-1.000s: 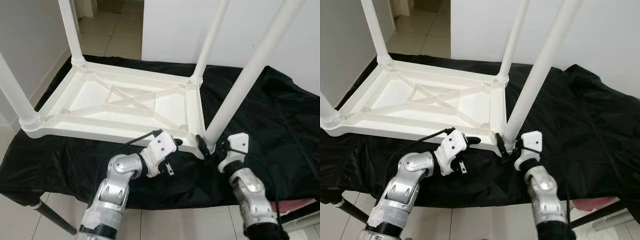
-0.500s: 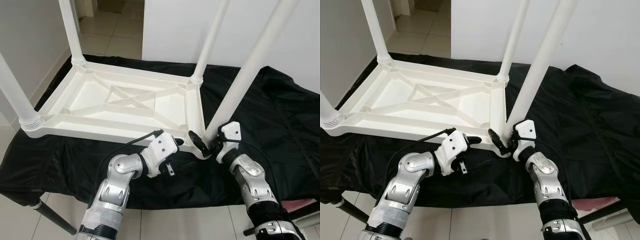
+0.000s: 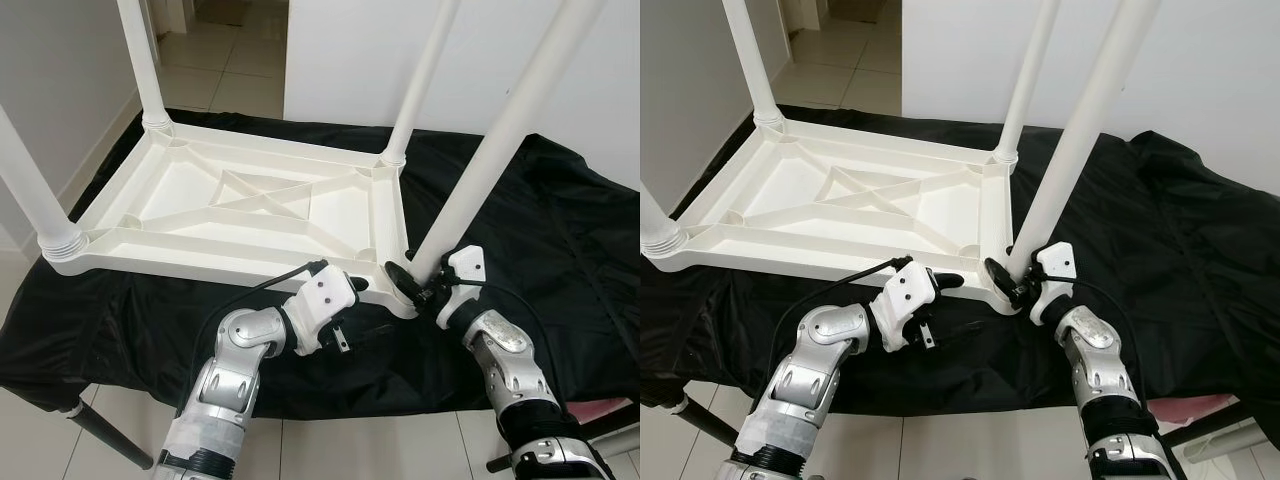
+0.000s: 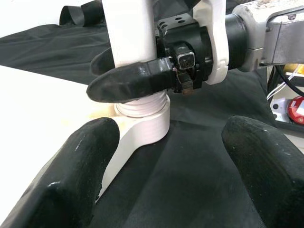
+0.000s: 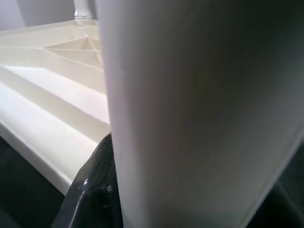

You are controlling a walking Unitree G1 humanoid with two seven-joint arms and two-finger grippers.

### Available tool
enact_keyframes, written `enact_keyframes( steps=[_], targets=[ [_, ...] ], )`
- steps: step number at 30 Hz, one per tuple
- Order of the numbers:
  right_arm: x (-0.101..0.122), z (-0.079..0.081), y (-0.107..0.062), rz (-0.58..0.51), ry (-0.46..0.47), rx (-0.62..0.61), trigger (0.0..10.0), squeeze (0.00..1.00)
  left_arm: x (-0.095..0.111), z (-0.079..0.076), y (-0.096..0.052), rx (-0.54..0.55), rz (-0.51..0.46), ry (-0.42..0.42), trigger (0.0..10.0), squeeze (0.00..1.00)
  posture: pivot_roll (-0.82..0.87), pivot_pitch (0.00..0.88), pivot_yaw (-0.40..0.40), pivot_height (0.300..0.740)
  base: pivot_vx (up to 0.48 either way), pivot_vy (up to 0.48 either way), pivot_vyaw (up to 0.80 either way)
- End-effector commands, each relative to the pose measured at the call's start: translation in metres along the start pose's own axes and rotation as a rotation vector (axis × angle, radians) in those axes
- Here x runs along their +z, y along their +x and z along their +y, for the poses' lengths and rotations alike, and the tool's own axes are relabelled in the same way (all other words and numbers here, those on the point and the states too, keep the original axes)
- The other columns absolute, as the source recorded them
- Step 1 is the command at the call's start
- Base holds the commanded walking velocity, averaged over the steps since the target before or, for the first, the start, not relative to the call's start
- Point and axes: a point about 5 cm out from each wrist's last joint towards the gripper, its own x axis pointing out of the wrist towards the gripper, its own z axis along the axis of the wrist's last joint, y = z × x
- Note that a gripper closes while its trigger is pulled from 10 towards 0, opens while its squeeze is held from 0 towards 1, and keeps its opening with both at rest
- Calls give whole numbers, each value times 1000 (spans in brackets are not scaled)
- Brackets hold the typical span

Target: Building children table

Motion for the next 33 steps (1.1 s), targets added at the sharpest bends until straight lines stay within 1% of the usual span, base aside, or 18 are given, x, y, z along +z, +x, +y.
enact_keyframes(
  steps=[1,2,4,5,6,7,8,9,11,13,16,20,21,23,26,30,33],
  targets=[
    [-7,-4,-7,38,9,-78,10000,0,-1,5,2,201,-6,-13,10000,0,4,0,-102,740,0,0,0],
    [-7,-4,-7,38,9,-78,10000,0,-1,5,2,201,-6,-13,10000,0,4,0,-102,740,0,0,0],
    [-9,-5,-8,44,25,-181,10000,0,-2,4,3,197,-4,-13,10000,0,1,0,-101,740,0,0,0],
    [-9,-5,-8,44,25,-181,10000,0,-2,4,3,197,-4,-13,10000,0,1,0,-101,740,0,0,0],
    [-9,-3,-9,36,56,-245,10000,0,-2,4,3,192,-4,-12,10000,0,-4,0,-99,740,0,0,0],
    [-9,-3,-9,36,56,-245,10000,0,-2,4,3,192,-4,-12,10000,0,-4,0,-99,740,0,0,0],
    [-11,1,-11,27,121,-359,10000,0,-2,3,4,186,-4,-14,10000,0,-7,0,-98,740,0,0,0],
    [-11,1,-11,27,121,-359,10000,0,-2,3,4,186,-4,-14,10000,0,-7,0,-98,740,0,0,0],
    [-11,7,-12,18,156,-425,10000,0,-2,3,4,185,-4,-15,10000,0,-8,0,-98,740,0,0,0],
    [-11,8,-12,16,161,-435,10000,0,-2,3,4,185,-4,-15,10000,0,-8,0,-98,740,0,0,0],
    [-14,21,-13,38,166,-536,10000,0,-3,2,4,181,-5,-16,10000,0,-9,0,-99,740,0,0,0],
    [-15,30,-13,44,178,-650,10000,0,-3,1,5,179,-5,-16,10000,0,-9,0,-101,740,0,0,0],
    [-15,30,-13,44,178,-650,10000,0,-3,1,5,179,-5,-16,10000,0,-9,0,-101,740,0,0,0],
    [-15,40,-11,51,193,-715,10000,0,-2,0,5,181,-6,-17,10000,0,-5,0,-104,740,0,0,0],
    [-12,52,-5,47,210,-689,10000,0,-2,0,5,182,-8,-19,10000,0,-3,0,-102,740,0,0,0],
    [-9,52,-4,31,197,-678,10000,0,-2,0,5,182,-8,-19,10000,0,-3,0,-102,740,0,0,0],
    [-9,47,-7,39,217,-698,10000,0,-2,0,6,182,-8,-18,10000,0,-5,0,-102,740,0,0,0]
  ],
)
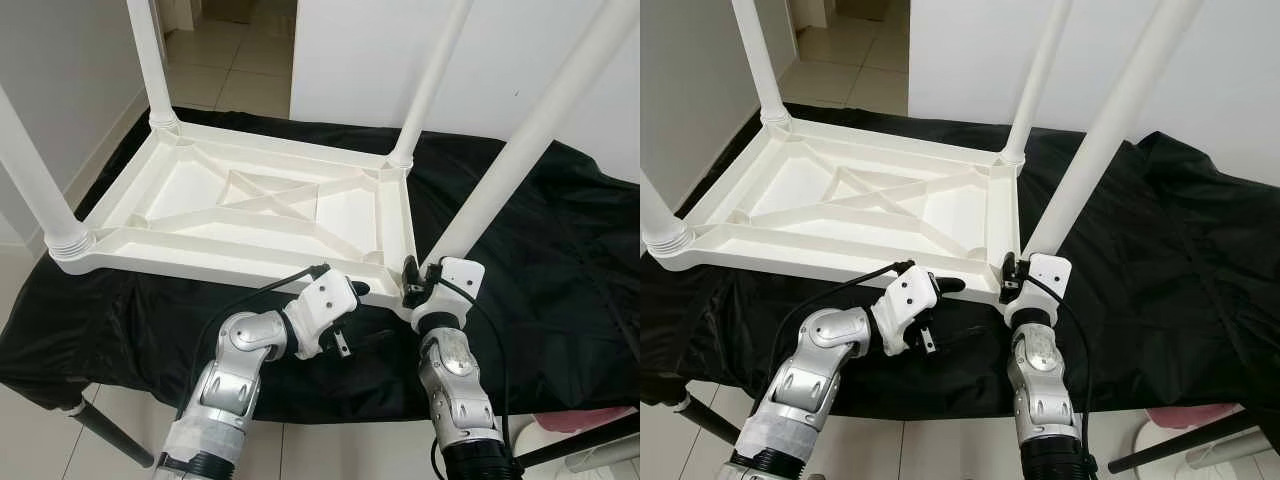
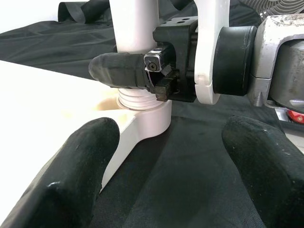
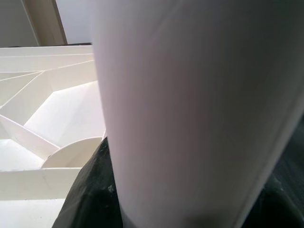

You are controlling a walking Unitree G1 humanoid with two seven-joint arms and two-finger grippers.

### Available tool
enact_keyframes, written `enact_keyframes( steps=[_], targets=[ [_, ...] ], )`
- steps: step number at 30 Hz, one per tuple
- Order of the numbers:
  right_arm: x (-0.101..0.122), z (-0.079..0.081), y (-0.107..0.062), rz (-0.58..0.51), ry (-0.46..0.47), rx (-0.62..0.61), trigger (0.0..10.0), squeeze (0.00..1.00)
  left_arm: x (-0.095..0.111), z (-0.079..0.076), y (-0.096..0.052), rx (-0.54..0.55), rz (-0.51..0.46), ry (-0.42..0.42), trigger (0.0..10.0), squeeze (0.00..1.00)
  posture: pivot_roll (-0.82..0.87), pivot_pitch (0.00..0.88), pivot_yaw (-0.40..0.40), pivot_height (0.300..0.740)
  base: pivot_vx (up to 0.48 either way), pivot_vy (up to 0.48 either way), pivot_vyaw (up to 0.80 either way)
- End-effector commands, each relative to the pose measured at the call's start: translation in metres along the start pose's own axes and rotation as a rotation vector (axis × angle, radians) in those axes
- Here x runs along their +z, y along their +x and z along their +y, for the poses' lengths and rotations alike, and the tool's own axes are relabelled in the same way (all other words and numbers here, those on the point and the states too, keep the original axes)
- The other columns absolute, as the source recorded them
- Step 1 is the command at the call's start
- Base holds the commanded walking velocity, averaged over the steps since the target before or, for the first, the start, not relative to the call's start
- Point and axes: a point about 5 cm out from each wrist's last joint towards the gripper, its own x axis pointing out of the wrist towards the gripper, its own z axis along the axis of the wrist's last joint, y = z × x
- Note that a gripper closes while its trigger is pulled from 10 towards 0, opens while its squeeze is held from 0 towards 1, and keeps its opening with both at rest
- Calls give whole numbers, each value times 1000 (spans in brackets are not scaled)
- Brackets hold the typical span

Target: Building children table

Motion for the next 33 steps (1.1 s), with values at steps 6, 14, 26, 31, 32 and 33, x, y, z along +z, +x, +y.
enact_keyframes(
  steps=[6,14,26,31,32,33],
  targets=[
    [-11,-8,-6,63,38,-40,10000,678,-1,4,4,198,-13,-18,10000,0,-5,0,-103,740,0,0,0],
    [-9,-9,-5,51,36,-25,10000,1000,-1,4,4,199,-14,-19,10000,0,-5,0,-104,740,0,0,0],
    [12,-50,0,-37,-126,427,10000,0,-1,3,2,208,-10,-27,10000,0,-10,0,-96,740,0,0,0],
    [14,-52,7,-13,-174,538,10000,0,-1,5,2,207,-9,-25,10000,0,-14,0,-90,740,0,0,0],
    [14,-51,9,-7,-180,559,10000,0,0,5,2,207,-10,-26,10000,0,-16,0,-86,740,0,0,0],
    [14,-51,9,-7,-180,559,10000,0,0,5,2,207,-10,-26,10000,0,-16,0,-86,740,0,0,0]
  ],
)
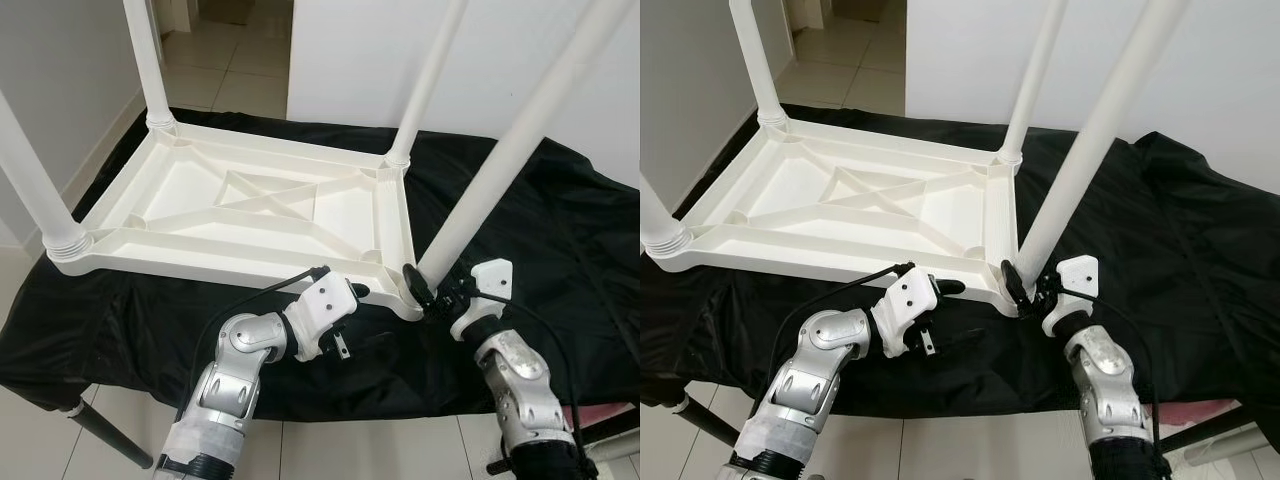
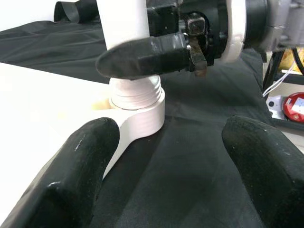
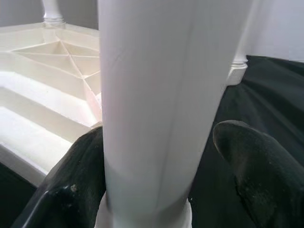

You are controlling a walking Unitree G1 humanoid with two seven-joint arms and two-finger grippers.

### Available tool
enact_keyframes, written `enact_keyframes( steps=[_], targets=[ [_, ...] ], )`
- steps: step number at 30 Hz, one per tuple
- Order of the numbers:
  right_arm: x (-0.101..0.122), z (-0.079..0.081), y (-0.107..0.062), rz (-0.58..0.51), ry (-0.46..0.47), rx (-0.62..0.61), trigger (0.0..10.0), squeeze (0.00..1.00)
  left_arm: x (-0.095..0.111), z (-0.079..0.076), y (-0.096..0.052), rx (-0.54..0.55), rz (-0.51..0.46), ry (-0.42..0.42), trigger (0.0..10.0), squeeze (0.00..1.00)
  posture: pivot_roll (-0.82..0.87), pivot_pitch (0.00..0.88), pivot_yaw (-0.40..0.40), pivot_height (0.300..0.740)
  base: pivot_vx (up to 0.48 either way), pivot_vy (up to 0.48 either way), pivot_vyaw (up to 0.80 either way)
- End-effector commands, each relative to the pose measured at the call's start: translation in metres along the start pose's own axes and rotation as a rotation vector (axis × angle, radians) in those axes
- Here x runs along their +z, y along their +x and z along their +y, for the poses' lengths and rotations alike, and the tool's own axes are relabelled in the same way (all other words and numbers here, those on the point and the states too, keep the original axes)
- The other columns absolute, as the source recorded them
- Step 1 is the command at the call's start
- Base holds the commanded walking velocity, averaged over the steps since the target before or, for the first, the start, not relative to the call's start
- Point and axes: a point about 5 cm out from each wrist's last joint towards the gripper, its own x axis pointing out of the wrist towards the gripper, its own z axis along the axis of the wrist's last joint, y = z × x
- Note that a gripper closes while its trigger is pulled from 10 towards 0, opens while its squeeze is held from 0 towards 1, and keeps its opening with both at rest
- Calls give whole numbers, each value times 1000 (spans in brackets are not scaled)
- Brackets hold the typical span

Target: Building children table

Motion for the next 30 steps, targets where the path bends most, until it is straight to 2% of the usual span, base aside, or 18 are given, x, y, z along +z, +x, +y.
enact_keyframes(
  steps=[1,6,11,12,13,14,15,22,23,25,26,30],
  targets=[
    [-3,-1,-1,10,6,11,10000,0,1,6,3,208,-14,-23,10000,0,-16,0,-86,740,0,0,0],
    [-8,0,7,47,-8,99,10000,0,2,7,3,211,-16,-23,10000,0,-16,0,-83,740,0,0,0],
    [-12,1,9,65,-7,130,10000,0,2,8,4,213,-17,-22,10000,0,-10,0,-84,740,0,0,0],
    [-15,2,10,75,-5,147,6510,0,3,9,3,216,-18,-20,10000,0,-8,0,-86,740,0,0,0],
    [-15,2,10,75,-5,147,6510,0,3,9,3,216,-18,-20,10000,0,-8,0,-86,740,0,0,0],
    [-17,2,11,80,-2,164,2039,0,3,10,3,219,-17,-18,10000,0,-5,0,-86,740,0,0,0],
    [-19,2,11,84,5,176,0,0,3,10,3,221,-18,-17,10000,0,-3,0,-88,740,0,0,0],
    [-21,0,10,84,25,173,0,0,3,10,2,225,-18,-15,10000,0,-3,0,-89,740,0,0,0],
    [-21,-1,10,84,31,163,5255,0,3,10,2,225,-18,-16,10000,0,-3,0,-89,740,0,0,0],
    [-21,-1,10,84,33,157,5255,0,3,10,2,224,-18,-17,10000,0,-5,0,-88,740,0,0,0],
    [-20,-1,10,78,33,133,10000,0,3,10,2,224,-18,-17,10000,0,-5,0,-88,740,0,0,0],
    [-21,6,9,76,58,102,10000,0,3,10,3,222,-17,-18,10000,0,-9,0,-90,740,0,0,0]
  ],
)
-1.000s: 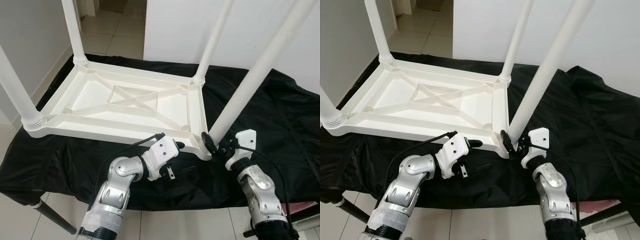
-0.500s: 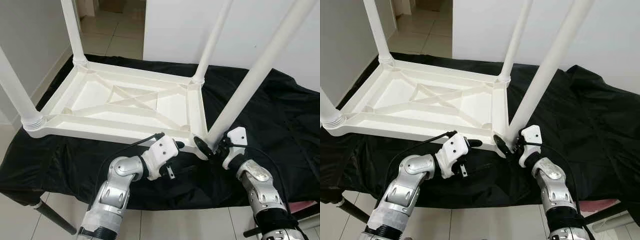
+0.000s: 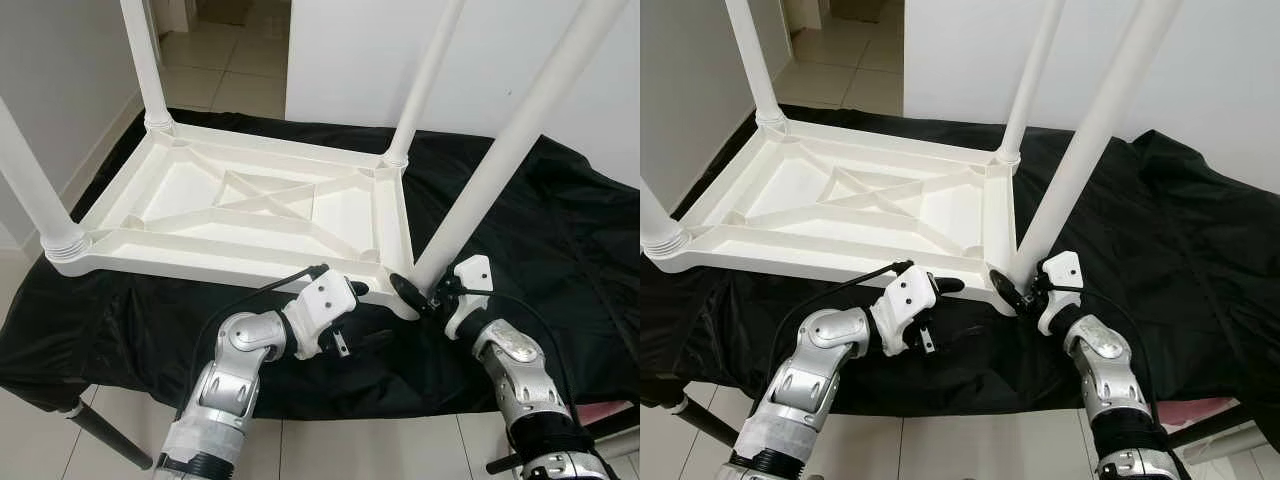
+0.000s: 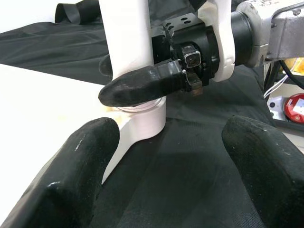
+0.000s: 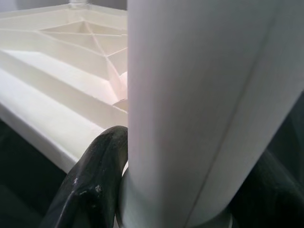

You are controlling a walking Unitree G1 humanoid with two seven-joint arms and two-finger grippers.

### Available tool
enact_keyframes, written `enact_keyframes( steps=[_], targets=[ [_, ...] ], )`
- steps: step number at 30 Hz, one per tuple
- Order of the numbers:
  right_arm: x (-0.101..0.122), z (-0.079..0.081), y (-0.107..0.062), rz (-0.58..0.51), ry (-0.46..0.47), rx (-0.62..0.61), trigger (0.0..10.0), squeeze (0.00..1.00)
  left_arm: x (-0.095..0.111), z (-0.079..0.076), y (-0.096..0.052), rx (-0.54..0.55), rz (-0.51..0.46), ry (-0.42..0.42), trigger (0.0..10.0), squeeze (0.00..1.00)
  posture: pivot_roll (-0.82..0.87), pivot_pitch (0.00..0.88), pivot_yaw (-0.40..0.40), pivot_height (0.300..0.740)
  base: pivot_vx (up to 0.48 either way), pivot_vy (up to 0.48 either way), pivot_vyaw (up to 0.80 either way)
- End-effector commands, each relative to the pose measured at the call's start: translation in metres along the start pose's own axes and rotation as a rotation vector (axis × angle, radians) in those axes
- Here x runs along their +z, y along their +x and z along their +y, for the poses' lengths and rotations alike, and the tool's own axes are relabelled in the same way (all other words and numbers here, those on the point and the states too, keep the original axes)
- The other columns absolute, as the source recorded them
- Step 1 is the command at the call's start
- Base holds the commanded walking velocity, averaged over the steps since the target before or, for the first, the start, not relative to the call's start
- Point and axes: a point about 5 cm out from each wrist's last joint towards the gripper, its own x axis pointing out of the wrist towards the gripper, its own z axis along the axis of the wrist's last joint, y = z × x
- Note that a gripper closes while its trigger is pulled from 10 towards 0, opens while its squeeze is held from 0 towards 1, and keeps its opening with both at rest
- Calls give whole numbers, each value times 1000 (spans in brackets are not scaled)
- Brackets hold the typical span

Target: Building children table

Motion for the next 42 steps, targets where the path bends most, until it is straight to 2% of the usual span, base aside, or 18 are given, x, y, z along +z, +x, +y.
enact_keyframes(
  steps=[1,4,7,9,12,14,15,16,17,19,21,25,28,35,36,40,42],
  targets=[
    [-6,3,-3,21,29,-40,10000,0,2,8,4,216,-15,-20,10000,0,-9,0,-90,740,0,0,0],
    [-9,12,-2,38,49,-114,10000,0,2,7,4,215,-15,-22,10000,0,-10,0,-89,740,0,0,0],
    [-9,14,-2,40,50,-137,10000,0,2,7,3,215,-14,-22,10000,0,-10,0,-89,740,0,0,0],
    [-8,22,0,27,109,-193,10000,0,1,7,4,214,-14,-24,10000,0,-15,0,-90,740,0,0,0],
    [-7,27,1,20,116,-210,10000,0,1,6,4,213,-14,-26,10000,0,-17,0,-90,740,0,0,0],
    [-8,31,2,27,129,-315,10000,0,1,6,5,211,-15,-26,10000,0,-18,0,-93,740,0,0,0],
    [-8,31,2,27,129,-315,10000,0,1,6,5,211,-15,-26,10000,0,-18,0,-93,740,0,0,0],
    [-10,32,1,31,164,-400,10000,0,1,6,5,211,-15,-26,10000,0,-15,0,-101,740,0,0,0],
    [-10,32,1,31,164,-400,10000,0,1,6,5,211,-15,-26,10000,0,-15,0,-101,740,0,0,0],
    [-10,34,-1,10,215,-540,10000,0,1,6,5,220,-17,-28,10000,0,-12,0,-106,740,0,0,0],
    [-8,36,-1,2,223,-575,10000,0,1,7,5,226,-18,-30,10000,0,-12,0,-106,740,0,0,0],
    [-8,45,0,0,251,-610,10000,0,1,5,6,226,-20,-35,10000,0,-15,0,-107,740,0,0,0],
    [-6,57,5,6,210,-571,10000,0,2,3,8,214,-24,-36,10000,0,-20,0,-101,740,0,0,0],
    [-7,60,3,6,194,-542,10000,0,1,5,6,214,-20,-32,10000,0,-20,0,-97,740,0,0,0],
    [-6,60,3,-5,197,-531,10000,1000,1,6,6,214,-19,-31,10000,0,-21,0,-96,740,0,0,0],
    [-2,57,2,-38,198,-509,10000,1000,1,6,6,213,-18,-30,10000,0,-23,0,-96,740,0,0,0],
    [0,51,-3,-59,164,-490,10000,1000,1,5,7,211,-20,-30,10000,0,-22,0,-102,740,0,0,0]
  ],
)
